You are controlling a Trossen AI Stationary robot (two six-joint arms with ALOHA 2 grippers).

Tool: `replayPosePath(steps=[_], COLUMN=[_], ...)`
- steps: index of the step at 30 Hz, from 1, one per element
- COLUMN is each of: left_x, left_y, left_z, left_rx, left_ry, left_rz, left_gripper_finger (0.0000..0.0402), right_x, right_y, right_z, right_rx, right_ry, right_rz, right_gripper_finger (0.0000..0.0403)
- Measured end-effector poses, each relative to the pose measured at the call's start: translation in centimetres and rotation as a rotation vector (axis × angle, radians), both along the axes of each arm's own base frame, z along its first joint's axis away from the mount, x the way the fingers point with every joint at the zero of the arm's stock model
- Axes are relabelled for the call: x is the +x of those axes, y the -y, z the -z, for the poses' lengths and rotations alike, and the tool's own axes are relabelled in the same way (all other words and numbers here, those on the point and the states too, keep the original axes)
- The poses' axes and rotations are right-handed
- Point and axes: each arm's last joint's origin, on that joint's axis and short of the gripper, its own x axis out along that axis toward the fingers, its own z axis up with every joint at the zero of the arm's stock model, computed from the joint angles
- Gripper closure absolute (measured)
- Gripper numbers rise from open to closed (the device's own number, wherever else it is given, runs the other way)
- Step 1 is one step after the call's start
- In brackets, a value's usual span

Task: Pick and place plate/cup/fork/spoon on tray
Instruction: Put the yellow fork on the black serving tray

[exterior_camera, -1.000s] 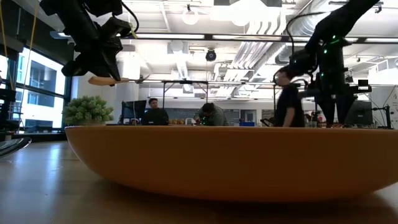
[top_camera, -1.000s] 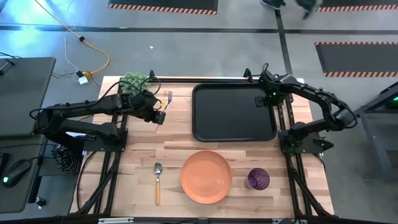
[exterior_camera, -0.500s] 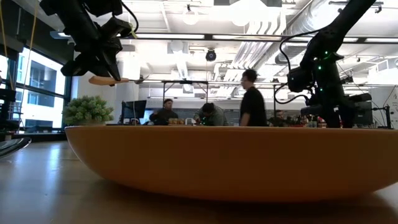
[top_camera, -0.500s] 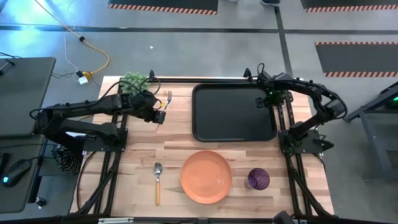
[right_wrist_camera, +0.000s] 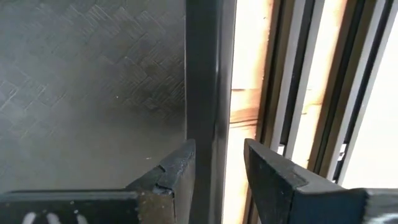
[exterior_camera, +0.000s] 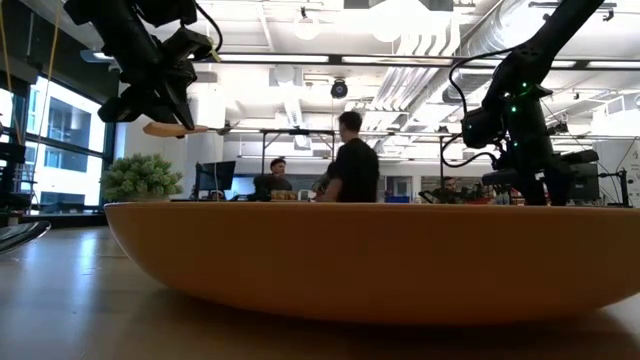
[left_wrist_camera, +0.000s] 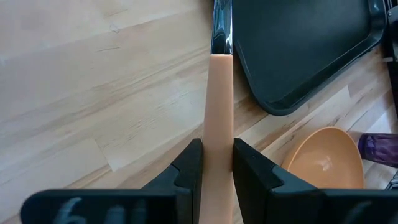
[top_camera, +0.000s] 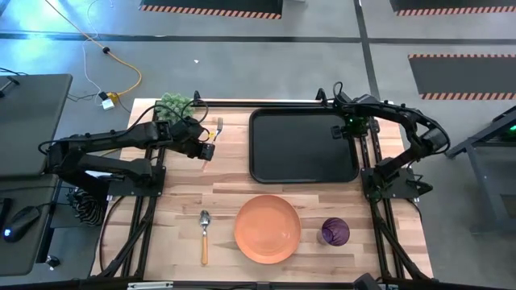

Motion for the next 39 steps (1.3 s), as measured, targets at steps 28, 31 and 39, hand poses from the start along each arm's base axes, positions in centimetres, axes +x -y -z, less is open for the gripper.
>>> replayPosePath(steps=[28,31,39], left_x=[0.0,0.0,0.0], left_y=[0.0,0.0,0.0], left_z=[0.0,0.0,0.0], left_rx=[0.006,0.005,0.009], left_ry=[-0.001,-0.001,-0.002], left_rz=[0.008,0.008,0.014], left_gripper_finger=[0.0345,0.0345,0.0345], right_x=[1.2,1.2,1.4], right_y=[0.0,0.0,-0.1], right_z=[2.6,2.6,2.6], right_rx=[0.084,0.084,0.105], right_ry=[-0.079,-0.074,-0.032], right_rz=[0.011,0.026,0.064], right_gripper_finger=[0.0331,0.0343,0.0343])
